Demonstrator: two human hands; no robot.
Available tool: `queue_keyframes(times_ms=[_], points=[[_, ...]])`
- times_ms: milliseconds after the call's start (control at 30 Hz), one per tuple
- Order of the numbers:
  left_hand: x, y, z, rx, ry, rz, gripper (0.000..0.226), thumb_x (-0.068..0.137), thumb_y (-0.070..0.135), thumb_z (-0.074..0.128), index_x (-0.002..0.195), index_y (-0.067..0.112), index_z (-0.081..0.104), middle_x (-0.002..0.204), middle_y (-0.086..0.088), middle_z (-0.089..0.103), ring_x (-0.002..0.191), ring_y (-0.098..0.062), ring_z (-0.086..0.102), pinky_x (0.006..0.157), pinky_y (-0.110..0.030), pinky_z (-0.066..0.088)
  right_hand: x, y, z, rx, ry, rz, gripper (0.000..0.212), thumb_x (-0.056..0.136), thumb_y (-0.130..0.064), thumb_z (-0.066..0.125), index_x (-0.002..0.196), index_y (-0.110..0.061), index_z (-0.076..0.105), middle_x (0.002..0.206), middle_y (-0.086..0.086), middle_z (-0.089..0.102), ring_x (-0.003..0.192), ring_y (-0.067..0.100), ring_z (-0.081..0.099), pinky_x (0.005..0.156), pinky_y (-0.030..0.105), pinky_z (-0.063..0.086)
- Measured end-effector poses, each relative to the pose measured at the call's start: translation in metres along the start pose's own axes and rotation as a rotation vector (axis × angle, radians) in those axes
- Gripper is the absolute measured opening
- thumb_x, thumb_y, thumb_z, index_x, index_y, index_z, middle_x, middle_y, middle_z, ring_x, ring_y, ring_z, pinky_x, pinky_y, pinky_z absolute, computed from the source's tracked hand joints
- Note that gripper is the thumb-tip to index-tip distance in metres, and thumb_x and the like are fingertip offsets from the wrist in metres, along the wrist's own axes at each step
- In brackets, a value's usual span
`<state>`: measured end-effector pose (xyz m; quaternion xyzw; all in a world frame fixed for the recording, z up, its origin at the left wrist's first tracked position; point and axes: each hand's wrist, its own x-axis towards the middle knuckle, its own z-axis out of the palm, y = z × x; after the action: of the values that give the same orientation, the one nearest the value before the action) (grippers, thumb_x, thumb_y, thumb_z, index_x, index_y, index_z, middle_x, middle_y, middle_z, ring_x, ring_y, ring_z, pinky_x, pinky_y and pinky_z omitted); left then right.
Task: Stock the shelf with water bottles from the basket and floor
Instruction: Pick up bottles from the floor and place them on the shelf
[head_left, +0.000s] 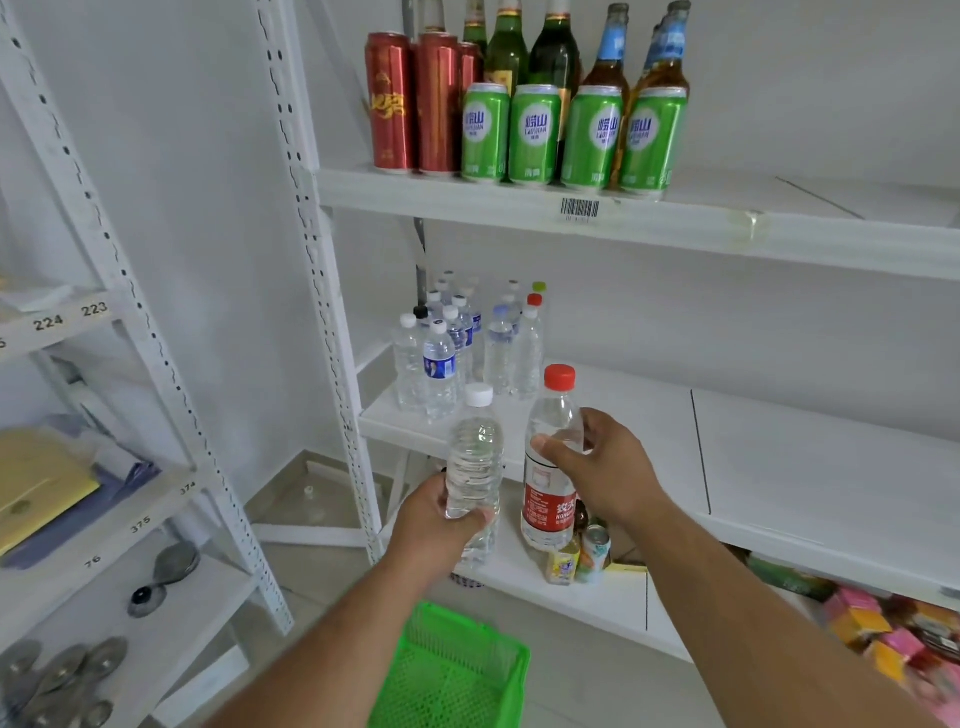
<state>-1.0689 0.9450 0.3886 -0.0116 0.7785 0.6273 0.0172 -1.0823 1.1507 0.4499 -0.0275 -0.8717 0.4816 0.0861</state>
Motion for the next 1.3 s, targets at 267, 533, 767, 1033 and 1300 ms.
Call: queue_keyframes(times_ms=[267,533,767,1033,1300], points=[[0.067,0.008,0.007,0.080,0.017,-0.024,0.026,0.077,0.023,0.081,0.098,0.032,0.069,0.092,0.015,0.075,0.086,-0.001,0.069,0.080,-0.024,0.054,0.064,0.004,0.003,0.039,0.009,0.009,0.045,0.085,-0.049,0.071,0.123,-0.027,0.059,0.111,-0.012,0.068,0.101,0.012,0.065,0.083,0.027,0.049],[0.122,0.011,0.002,0.092,-0.019,-0.042,0.027,0.078,0.019,0.080,0.101,0.029,0.069,0.090,0.013,0.074,0.083,-0.002,0.070,0.059,-0.010,0.050,0.118,0.000,0.017,0.010,0.029,0.043,0.045,0.086,-0.047,0.071,0.123,-0.025,0.060,0.114,-0.010,0.069,0.103,0.014,0.066,0.087,0.032,0.052],[0.174,0.000,-0.020,0.124,-0.119,-0.032,0.034,0.076,0.028,0.080,0.105,0.039,0.064,0.099,0.020,0.070,0.090,0.000,0.065,0.064,-0.016,0.049,0.144,-0.005,0.048,-0.023,0.123,0.123,0.046,0.086,-0.048,0.071,0.125,-0.026,0.058,0.114,-0.011,0.067,0.104,0.015,0.064,0.088,0.033,0.052],[0.224,-0.015,-0.036,0.130,-0.253,0.039,0.034,0.080,0.021,0.078,0.106,0.036,0.061,0.101,0.019,0.068,0.090,0.006,0.060,0.068,-0.011,0.043,0.157,-0.013,0.080,0.000,0.243,0.188,0.040,0.087,-0.043,0.071,0.120,-0.026,0.060,0.111,-0.011,0.068,0.101,0.014,0.065,0.086,0.032,0.051],[0.265,-0.014,-0.016,0.126,-0.272,0.078,0.032,0.081,0.016,0.077,0.101,0.034,0.060,0.089,0.024,0.060,0.082,0.010,0.054,0.065,-0.007,0.039,0.188,0.005,0.083,0.022,0.259,0.211,0.035,0.085,-0.042,0.073,0.115,-0.029,0.062,0.106,-0.013,0.070,0.098,0.010,0.066,0.083,0.030,0.053]])
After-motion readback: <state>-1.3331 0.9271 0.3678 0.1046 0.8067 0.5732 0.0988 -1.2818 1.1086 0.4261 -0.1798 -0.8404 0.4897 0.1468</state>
